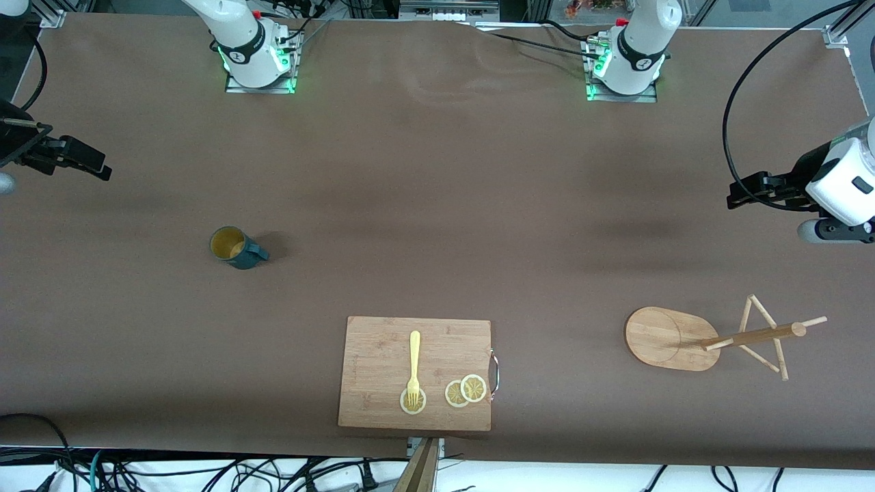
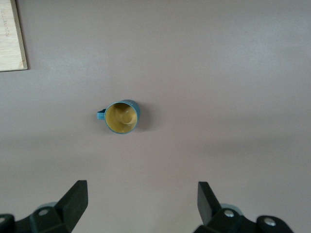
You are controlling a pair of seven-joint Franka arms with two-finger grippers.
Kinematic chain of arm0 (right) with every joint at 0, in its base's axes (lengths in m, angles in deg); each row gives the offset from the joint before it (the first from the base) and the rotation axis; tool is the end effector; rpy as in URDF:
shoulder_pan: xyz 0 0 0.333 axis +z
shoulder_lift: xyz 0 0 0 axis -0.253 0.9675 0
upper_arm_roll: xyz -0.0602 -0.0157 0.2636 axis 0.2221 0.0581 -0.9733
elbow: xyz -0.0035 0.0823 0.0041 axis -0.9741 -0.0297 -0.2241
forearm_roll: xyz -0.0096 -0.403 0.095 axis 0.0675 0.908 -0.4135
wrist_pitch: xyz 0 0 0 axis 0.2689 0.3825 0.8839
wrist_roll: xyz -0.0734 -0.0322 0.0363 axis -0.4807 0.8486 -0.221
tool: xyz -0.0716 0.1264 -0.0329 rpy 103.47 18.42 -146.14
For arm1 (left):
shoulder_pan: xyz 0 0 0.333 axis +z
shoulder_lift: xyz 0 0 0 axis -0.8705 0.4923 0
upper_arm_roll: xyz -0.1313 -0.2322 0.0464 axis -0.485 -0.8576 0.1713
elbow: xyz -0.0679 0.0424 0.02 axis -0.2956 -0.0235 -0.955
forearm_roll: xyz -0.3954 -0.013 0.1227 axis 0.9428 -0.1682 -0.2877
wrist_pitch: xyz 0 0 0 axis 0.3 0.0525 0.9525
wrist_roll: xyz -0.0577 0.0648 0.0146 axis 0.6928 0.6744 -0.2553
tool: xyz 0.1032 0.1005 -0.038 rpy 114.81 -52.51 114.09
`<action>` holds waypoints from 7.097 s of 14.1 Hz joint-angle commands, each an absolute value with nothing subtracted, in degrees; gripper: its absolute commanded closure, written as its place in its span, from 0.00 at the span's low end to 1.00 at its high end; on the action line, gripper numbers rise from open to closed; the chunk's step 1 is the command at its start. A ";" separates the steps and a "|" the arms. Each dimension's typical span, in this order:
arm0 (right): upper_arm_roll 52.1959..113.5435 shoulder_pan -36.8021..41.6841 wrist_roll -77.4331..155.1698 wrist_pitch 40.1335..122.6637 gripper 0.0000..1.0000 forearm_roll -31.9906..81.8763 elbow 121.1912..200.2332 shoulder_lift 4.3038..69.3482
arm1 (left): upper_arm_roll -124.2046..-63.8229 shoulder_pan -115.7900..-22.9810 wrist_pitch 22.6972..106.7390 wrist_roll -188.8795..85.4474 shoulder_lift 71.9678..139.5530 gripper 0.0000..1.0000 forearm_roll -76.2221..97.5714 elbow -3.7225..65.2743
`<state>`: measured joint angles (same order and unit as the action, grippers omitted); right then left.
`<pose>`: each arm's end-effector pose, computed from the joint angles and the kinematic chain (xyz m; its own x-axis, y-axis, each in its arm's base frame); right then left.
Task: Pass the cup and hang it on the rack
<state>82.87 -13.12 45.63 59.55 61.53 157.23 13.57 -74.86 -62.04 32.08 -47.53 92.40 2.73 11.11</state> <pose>0.5771 -0.0384 0.4941 0.9945 -0.0986 -0.0362 -0.0988 -0.9951 -0.0044 0.6136 -0.0102 0.4878 0.9901 0.0271 -0.1375 0.0287 -0.9995 0.0094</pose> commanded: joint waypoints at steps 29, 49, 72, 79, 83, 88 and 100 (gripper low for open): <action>83.13 -13.34 45.31 58.68 0.00 60.47 156.87 13.63 | -74.55 -61.48 31.93 -47.64 93.15 0.00 4.23 9.55; 81.47 -11.41 45.22 84.12 0.00 61.79 176.97 20.31 | -74.55 -61.48 31.93 -47.64 93.15 0.00 4.23 9.55; 79.79 -11.14 44.43 113.70 0.94 61.35 190.45 29.89 | -74.55 -61.48 31.93 -47.64 93.50 0.00 4.23 9.46; 78.48 -11.14 43.55 112.56 1.00 61.44 189.40 27.78 | -74.63 -61.57 31.93 -47.64 93.50 0.00 4.23 9.37; 75.32 -11.14 44.51 101.52 1.00 61.35 182.74 27.16 | -74.72 -61.57 31.93 -47.73 93.50 0.00 4.23 9.46; 70.92 -6.77 48.54 87.08 1.00 60.73 170.17 29.00 | -74.72 -61.57 31.93 -47.73 93.50 0.00 4.23 9.46; 71.18 17.49 90.19 86.45 1.00 62.83 148.37 47.36 | -74.63 -61.48 31.93 -47.55 93.50 0.00 4.23 9.46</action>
<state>70.48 14.62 84.65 87.65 61.58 154.37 42.54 -74.66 -61.80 32.08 -47.53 92.84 2.74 10.84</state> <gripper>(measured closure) 0.956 0.000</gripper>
